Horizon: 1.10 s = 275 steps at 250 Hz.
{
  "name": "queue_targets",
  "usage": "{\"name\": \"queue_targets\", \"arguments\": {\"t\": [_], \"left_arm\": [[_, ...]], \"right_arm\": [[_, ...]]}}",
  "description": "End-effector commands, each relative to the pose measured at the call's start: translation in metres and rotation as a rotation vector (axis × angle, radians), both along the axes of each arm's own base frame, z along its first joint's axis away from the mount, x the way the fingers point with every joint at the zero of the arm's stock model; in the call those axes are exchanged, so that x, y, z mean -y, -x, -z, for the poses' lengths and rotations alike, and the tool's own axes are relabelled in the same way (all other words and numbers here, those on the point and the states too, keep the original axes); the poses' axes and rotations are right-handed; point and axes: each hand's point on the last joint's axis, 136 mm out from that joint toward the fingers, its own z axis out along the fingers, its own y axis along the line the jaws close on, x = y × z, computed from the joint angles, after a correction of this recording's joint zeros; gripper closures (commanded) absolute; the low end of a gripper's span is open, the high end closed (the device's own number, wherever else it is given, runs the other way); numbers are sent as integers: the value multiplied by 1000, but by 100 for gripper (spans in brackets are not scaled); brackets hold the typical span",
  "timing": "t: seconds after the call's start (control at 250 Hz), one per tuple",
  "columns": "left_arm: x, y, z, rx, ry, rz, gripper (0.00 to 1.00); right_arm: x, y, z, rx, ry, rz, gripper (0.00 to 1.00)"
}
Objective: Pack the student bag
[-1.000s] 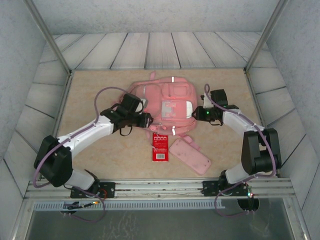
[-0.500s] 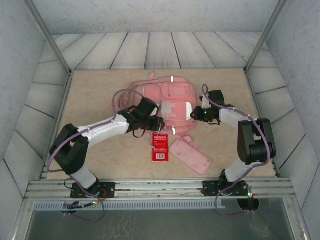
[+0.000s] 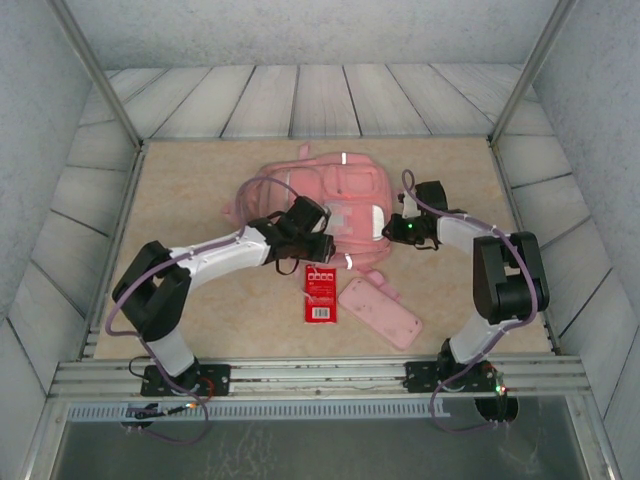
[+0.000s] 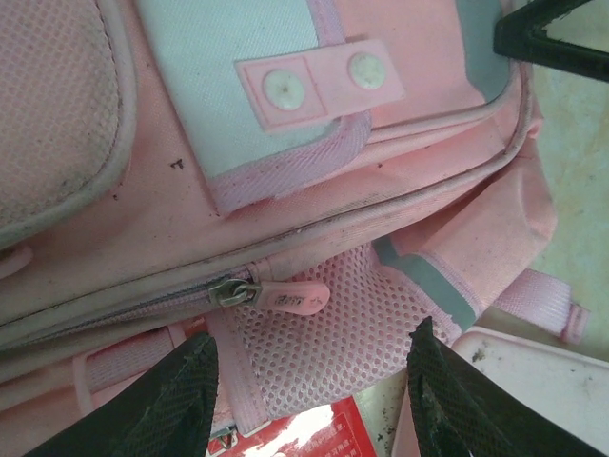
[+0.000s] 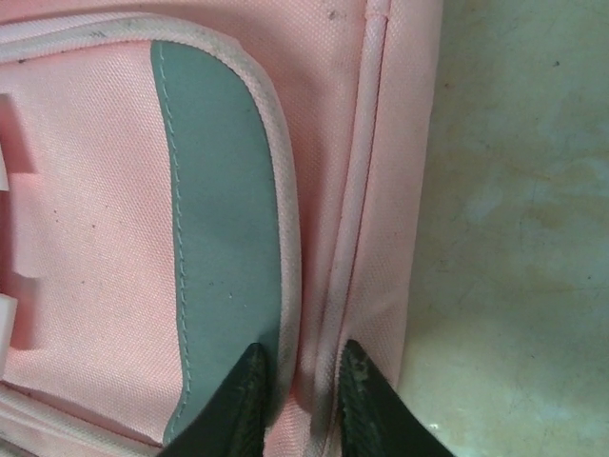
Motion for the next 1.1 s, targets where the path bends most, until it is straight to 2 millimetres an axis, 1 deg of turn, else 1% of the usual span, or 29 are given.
{"name": "queue_targets", "arguments": {"t": [0.0,0.108,0.228,0.344,0.544,0.572,0.652,0.731,0.827,0.919,0.959,1.095], "left_arm": [[-3,-1,13,-2,-63,-33,44],[-3,-4,28,-13,-86,-53,44],[-5,-10,40,-4,-128,-87,44],[-8,-14,47,8,-139,-119,44],[1,-17,53,-9,-113,-125,46],[1,-18,53,-8,-115,-129,48],[0,-19,57,-10,-125,-139,55],[-2,-22,61,-11,-143,-155,56],[-1,-25,63,-12,-153,-161,57],[1,-26,62,-12,-148,-161,68],[3,-27,59,-9,-143,-161,71],[2,-28,51,-3,-132,-166,72]], "right_arm": [[1,20,25,-89,31,-36,83],[-6,25,19,-83,-5,-64,92],[-18,31,2,-58,-88,-96,100],[-27,38,-13,-36,-154,-112,100],[-38,52,-36,-2,-246,-136,100],[-39,53,-39,2,-255,-137,100],[-43,56,-48,15,-283,-147,100],[-45,60,-56,29,-303,-156,100],[-47,62,-61,40,-319,-165,100],[-48,63,-63,46,-321,-166,100],[-47,63,-64,50,-318,-165,100],[-45,62,-63,59,-310,-149,100]]}}
